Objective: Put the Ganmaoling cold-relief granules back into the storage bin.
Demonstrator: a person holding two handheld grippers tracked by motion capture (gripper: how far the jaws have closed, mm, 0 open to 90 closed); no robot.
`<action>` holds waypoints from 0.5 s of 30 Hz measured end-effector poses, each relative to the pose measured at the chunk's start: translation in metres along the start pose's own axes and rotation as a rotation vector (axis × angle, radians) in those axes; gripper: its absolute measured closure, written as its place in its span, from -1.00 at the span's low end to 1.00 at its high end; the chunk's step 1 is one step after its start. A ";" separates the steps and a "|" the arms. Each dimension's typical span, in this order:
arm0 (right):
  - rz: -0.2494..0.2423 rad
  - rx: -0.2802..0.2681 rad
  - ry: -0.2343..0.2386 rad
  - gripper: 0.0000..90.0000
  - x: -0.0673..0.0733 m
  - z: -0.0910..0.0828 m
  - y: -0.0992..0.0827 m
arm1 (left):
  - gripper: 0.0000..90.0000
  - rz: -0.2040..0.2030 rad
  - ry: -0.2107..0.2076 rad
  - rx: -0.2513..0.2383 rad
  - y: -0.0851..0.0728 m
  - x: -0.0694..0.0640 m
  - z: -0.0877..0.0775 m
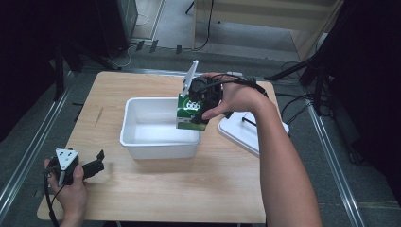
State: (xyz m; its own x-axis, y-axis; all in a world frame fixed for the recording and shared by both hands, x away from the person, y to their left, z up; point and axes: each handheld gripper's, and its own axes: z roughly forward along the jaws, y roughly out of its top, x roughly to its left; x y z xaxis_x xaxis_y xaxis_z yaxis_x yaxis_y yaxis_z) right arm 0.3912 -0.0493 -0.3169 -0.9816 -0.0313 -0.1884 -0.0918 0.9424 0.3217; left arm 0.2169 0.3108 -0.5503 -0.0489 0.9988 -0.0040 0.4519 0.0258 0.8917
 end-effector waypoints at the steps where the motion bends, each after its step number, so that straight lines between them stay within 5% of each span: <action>1: 0.005 0.001 0.002 -0.63 0.001 0.001 0.002 | -1.00 0.000 0.000 0.000 0.000 0.000 0.000; 15: -0.021 0.011 0.014 -0.63 -0.001 0.029 0.015 | -1.00 0.001 -0.004 0.003 0.000 0.000 0.000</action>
State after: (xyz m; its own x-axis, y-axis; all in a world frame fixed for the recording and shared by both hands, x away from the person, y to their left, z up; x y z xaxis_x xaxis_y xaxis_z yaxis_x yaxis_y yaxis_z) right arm 0.3955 -0.0255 -0.3390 -0.9818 -0.0561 -0.1817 -0.1110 0.9449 0.3080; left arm 0.2166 0.3112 -0.5501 -0.0450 0.9990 -0.0053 0.4550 0.0252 0.8901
